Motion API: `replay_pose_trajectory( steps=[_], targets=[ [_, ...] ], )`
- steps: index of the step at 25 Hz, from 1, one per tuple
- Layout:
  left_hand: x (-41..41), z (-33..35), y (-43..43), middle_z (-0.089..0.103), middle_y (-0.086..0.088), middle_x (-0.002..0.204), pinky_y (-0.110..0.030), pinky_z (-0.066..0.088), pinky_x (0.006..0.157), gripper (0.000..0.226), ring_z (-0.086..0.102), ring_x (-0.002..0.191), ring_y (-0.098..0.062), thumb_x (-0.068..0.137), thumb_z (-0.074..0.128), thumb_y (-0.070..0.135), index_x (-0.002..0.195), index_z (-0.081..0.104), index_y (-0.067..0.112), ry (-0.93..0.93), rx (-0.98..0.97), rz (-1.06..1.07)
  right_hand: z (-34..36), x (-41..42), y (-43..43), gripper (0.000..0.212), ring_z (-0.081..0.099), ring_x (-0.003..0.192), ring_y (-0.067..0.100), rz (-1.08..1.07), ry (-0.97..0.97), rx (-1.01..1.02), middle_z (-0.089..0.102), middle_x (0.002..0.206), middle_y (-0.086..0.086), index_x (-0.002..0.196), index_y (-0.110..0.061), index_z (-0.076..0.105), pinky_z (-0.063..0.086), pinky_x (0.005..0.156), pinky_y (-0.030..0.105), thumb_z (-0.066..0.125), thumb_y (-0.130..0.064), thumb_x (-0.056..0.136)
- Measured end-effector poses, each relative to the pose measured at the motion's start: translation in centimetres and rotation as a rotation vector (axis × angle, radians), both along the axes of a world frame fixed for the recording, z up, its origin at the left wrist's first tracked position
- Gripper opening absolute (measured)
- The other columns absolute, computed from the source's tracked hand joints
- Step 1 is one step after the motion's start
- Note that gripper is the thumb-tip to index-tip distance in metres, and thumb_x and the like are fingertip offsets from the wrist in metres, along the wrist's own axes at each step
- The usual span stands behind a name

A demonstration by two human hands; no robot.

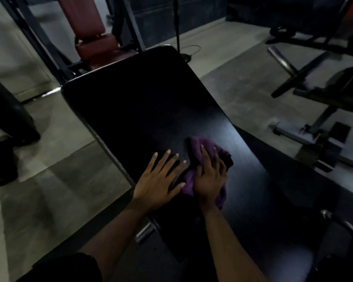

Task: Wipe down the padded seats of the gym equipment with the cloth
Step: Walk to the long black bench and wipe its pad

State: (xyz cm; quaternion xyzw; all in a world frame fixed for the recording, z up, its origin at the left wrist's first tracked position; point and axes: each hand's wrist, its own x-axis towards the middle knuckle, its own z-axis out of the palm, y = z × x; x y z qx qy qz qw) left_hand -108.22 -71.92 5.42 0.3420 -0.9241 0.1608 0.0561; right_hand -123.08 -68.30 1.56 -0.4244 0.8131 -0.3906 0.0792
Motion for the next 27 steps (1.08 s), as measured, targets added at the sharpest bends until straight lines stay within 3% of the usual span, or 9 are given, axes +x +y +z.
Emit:
replay_pose_trajectory(
  steps=[4, 6, 8, 12, 17, 21, 23, 27],
  targets=[
    [-0.2, -0.8, 0.1, 0.037, -0.005, 0.151, -0.051, 0.017, 0.113, 0.06, 0.027, 0.143, -0.027, 0.091, 0.03, 0.051, 0.142, 0.039, 0.022, -0.064, -0.059, 0.063, -2.2, -4.4, 2.9, 0.064, 0.038, 0.13, 0.033, -0.231, -0.086, 0.036, 0.037, 0.148, 0.003, 0.138, -0.036, 0.038, 0.03, 0.103, 0.046, 0.02, -0.038, 0.077],
    [-0.1, -1.0, -0.3, 0.038, -0.007, 0.15, -0.051, 0.015, 0.114, 0.059, 0.027, 0.142, -0.029, 0.089, 0.032, 0.047, 0.14, 0.041, 0.02, -0.068, -0.091, 0.05, 1.0, -4.6, -0.2, 0.061, 0.032, 0.135, 0.027, -0.065, -0.058, -0.065, 0.033, 0.15, -0.002, 0.139, -0.038, 0.034, 0.027, 0.109, 0.041, 0.025, -0.033, 0.08],
    [0.0, -1.4, -1.0, 0.046, -0.011, 0.144, -0.051, 0.011, 0.114, 0.054, 0.028, 0.138, -0.032, 0.086, 0.033, 0.036, 0.134, 0.046, 0.015, -0.079, -0.155, -0.013, 4.8, -3.5, -5.5, 0.054, 0.026, 0.137, 0.025, 0.097, 0.016, -0.064, 0.029, 0.152, -0.002, 0.14, -0.04, 0.033, 0.024, 0.11, 0.045, 0.039, -0.024, 0.088],
    [0.3, -1.5, -1.1, 0.051, -0.012, 0.14, -0.053, 0.024, 0.109, 0.053, 0.039, 0.134, -0.034, 0.087, 0.031, 0.036, 0.135, 0.042, 0.016, -0.099, -0.2, -0.025, 5.5, -3.5, -9.2, 0.053, 0.024, 0.137, 0.028, 0.105, 0.046, 0.032, 0.03, 0.151, 0.0, 0.139, -0.041, 0.034, 0.023, 0.106, 0.054, 0.047, -0.024, 0.091],
    [0.1, -1.0, 0.2, 0.036, -0.008, 0.151, -0.051, 0.017, 0.115, 0.06, 0.029, 0.142, -0.029, 0.09, 0.038, 0.047, 0.143, 0.038, 0.018, -0.014, -0.09, 0.028, 0.2, -8.0, -2.8, 0.049, 0.028, 0.134, 0.032, -0.185, -0.07, 0.119, 0.028, 0.153, 0.0, 0.14, -0.036, 0.034, 0.026, 0.106, 0.051, 0.043, -0.028, 0.092],
    [0.0, -0.7, 0.1, 0.042, -0.009, 0.147, -0.051, 0.02, 0.114, 0.059, 0.034, 0.139, -0.03, 0.087, 0.045, 0.045, 0.139, 0.045, 0.018, 0.003, -0.043, 0.015, -3.2, -7.2, 4.7, 0.053, 0.03, 0.131, 0.039, -0.378, -0.201, 0.238, 0.032, 0.15, 0.005, 0.14, -0.038, 0.033, 0.027, 0.106, 0.051, 0.049, -0.025, 0.092],
    [0.2, -0.6, 0.1, 0.045, -0.009, 0.145, -0.052, 0.021, 0.114, 0.056, 0.036, 0.138, -0.031, 0.086, 0.046, 0.042, 0.136, 0.049, 0.016, 0.028, 0.018, -0.001, -2.9, -6.4, 7.2, 0.053, 0.03, 0.128, 0.041, -0.38, -0.247, 0.307, 0.034, 0.147, 0.012, 0.14, -0.038, 0.034, 0.029, 0.103, 0.054, 0.047, -0.021, 0.091],
    [0.5, 0.7, 0.4, 0.053, -0.007, 0.138, -0.052, 0.02, 0.113, 0.05, 0.041, 0.135, -0.032, 0.084, 0.046, 0.035, 0.129, 0.056, 0.015, 0.058, 0.151, -0.037, 0.3, -2.6, 10.6, 0.043, 0.035, 0.124, 0.037, -0.224, -0.151, 0.378, 0.042, 0.14, 0.012, 0.136, -0.035, 0.041, 0.033, 0.1, 0.05, 0.043, -0.026, 0.094]
  ],
)
